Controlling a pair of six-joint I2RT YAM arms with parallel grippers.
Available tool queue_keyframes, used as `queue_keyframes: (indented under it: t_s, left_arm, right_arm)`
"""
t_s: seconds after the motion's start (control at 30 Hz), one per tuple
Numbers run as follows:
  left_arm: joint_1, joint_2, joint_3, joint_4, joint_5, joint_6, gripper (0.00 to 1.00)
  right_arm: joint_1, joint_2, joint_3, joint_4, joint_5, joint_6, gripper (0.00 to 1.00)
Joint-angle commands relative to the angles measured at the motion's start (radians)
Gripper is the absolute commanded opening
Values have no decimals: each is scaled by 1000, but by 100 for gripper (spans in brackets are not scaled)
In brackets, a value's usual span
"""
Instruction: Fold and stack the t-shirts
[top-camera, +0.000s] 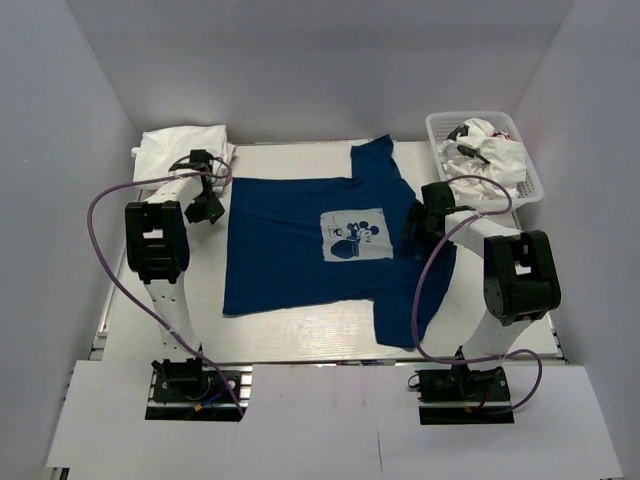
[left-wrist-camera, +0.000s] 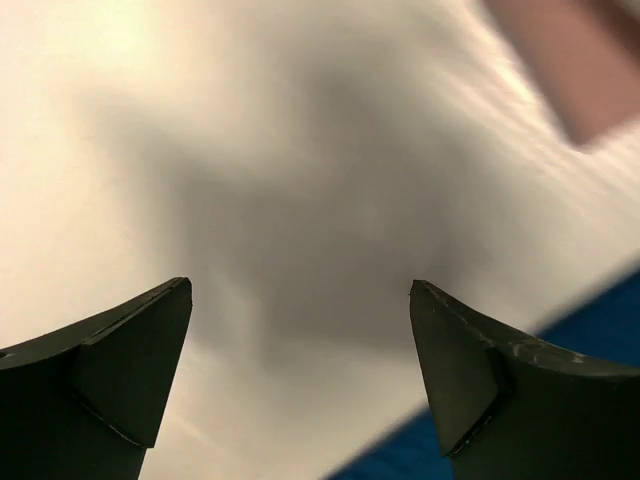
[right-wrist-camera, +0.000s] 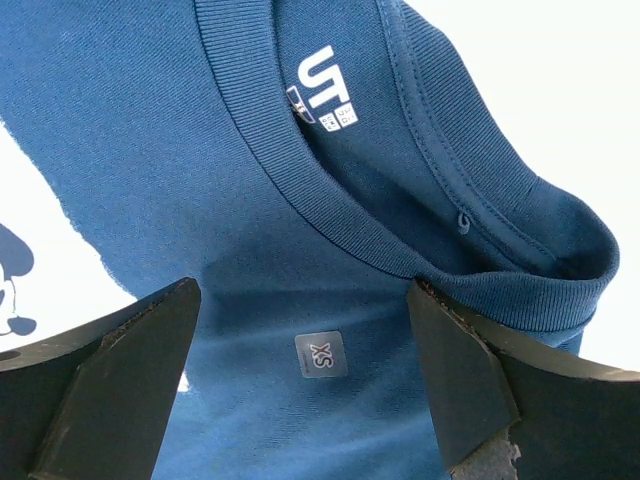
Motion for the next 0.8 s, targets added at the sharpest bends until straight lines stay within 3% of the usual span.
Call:
queue_keyframes:
  t_s: [0.0,0.17,0.33,0.37,0.47,0.77]
  left_arm:
    - [38,-41,19,-76,-43,-23,100]
    - [38,-152,-22,27,90,29,100]
    - [14,-317,-134,223,424,117,100]
    - [3,-361,-189,271,545,128,100]
    - [-25,-377,-239,403,728,116,100]
    - [-97,-100,-17,412,759,95,100]
  right_arm:
    - [-16,-30,-19,-70,13,9,90]
    - [-6,-77,-7,-14,-67,-78,90]
    - [-2,-151,73,5,-123,-169,90]
    - [1,-157,90,6,-107,-181,90]
    - [-3,-154,124,20,-78,-187,90]
    - [7,120,407,46,-120,-270,90]
